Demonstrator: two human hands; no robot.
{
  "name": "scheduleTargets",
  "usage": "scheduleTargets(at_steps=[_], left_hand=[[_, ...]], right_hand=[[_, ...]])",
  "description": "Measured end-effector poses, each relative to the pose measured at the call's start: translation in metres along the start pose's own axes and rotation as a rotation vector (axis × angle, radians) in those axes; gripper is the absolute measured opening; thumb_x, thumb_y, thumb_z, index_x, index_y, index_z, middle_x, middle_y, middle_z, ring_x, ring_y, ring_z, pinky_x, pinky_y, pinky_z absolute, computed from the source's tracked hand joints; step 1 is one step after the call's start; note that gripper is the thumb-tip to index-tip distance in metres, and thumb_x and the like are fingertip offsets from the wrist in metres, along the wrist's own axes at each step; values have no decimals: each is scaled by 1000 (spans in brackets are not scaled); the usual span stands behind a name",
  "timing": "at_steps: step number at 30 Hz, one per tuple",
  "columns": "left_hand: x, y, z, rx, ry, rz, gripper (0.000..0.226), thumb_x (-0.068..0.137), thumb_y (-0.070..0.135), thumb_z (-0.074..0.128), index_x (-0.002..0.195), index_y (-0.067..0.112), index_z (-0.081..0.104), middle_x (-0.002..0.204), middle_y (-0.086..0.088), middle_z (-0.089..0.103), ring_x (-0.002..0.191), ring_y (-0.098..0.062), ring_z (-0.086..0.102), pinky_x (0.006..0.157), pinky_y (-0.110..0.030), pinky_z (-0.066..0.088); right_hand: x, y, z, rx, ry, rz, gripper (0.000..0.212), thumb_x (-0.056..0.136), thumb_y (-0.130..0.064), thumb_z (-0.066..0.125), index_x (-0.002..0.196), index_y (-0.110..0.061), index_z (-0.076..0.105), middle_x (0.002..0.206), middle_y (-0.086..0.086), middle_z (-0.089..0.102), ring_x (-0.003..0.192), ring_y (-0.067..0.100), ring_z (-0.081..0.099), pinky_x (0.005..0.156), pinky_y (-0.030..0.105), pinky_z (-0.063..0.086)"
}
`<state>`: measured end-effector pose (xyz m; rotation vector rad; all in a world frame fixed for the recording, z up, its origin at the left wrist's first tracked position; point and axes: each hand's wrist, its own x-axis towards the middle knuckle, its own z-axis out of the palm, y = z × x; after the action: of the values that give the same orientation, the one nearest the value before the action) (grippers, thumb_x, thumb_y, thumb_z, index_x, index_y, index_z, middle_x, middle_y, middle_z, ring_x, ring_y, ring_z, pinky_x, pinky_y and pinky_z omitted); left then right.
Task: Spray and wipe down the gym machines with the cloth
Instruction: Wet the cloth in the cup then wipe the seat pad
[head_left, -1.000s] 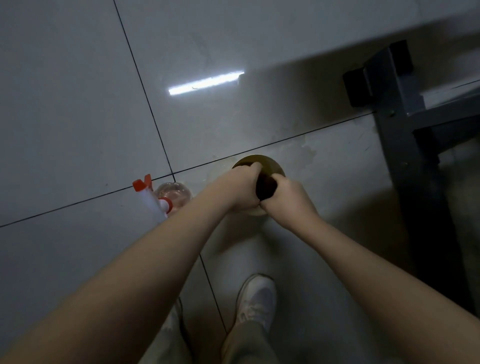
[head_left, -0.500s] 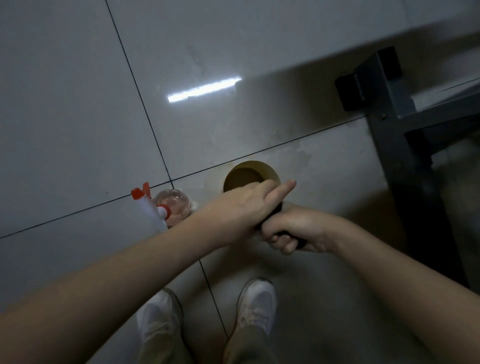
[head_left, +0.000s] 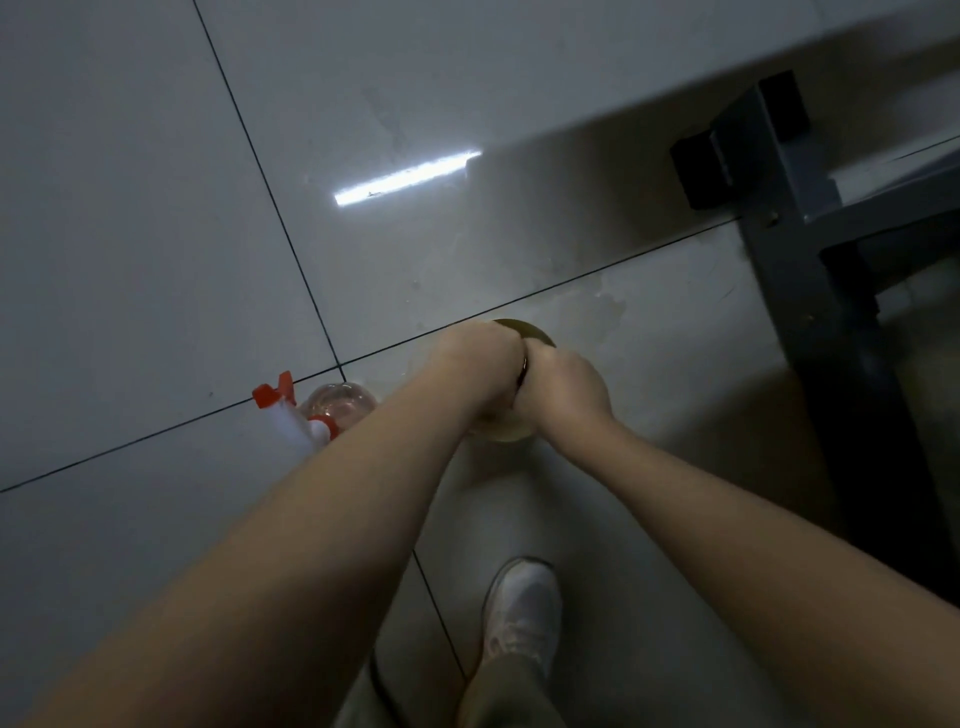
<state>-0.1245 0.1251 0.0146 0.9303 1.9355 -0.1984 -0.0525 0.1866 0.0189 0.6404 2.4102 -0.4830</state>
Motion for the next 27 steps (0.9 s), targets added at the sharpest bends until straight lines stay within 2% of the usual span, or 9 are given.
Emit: scheduleTargets(at_steps=[2,4,8,11,14,16,19,22,27], left_hand=[[14,-2,2,-132,-179,-16,27,93,25,54,115,11,60,98,-7,61,106,-26,57,100,-37,42],[20,-4,7,-287,-226,-32,23,90,19,58,110,8,62,96,-9,62,100,-27,59,98,-40,46],[8,-8,5,-461,-177,-51,21,82,5,59,102,3,66,84,-12,62,82,-27,63,79,-34,53],[-1,-4,5,-401,3,13,20,87,11,60,107,8,63,96,-8,61,99,-27,61,78,-28,43],[-15,0,16,-383,162,11,52,86,19,64,132,8,42,126,-13,55,112,-29,56,86,-33,47],[-28,1,30,-348,303,88,73,86,21,64,146,7,24,142,-18,39,122,-35,49,97,-44,46],[-54,0,46,-182,647,258,61,82,18,43,141,6,34,142,-22,44,122,-39,52,94,-52,48],[-68,-4,61,45,785,420,60,79,12,29,139,8,33,143,-23,45,127,-42,48,94,-61,45],[-68,-7,50,24,873,544,39,101,21,27,135,4,35,127,-24,58,121,-45,52,93,-63,43]], right_hand=[[4,5,-1,-106,46,-88,16,92,-20,50,106,-14,52,95,6,62,73,21,48,62,28,37],[4,10,-4,-202,62,-185,15,93,-22,49,106,-14,50,93,5,61,70,18,43,61,28,35],[2,13,-7,-243,100,-285,16,94,-23,49,107,-14,50,89,4,59,69,17,42,61,28,34],[5,12,-8,-187,93,-215,17,94,-20,46,109,-13,51,93,6,61,72,20,47,63,28,36],[5,16,-6,39,-97,-25,19,90,-23,51,106,-16,57,98,7,63,86,25,58,69,26,40],[0,24,-9,220,-183,75,6,82,-17,60,87,-14,58,82,6,62,76,22,58,60,23,40],[-13,34,-23,673,-292,284,15,76,-2,58,68,-13,50,53,2,48,42,14,41,40,18,28],[-21,34,-36,1061,-616,350,24,89,-2,40,69,-15,43,45,-4,35,32,3,24,32,13,16],[-34,19,-48,988,-1065,225,42,89,4,34,51,-14,34,41,-8,30,31,-2,20,36,12,7]])
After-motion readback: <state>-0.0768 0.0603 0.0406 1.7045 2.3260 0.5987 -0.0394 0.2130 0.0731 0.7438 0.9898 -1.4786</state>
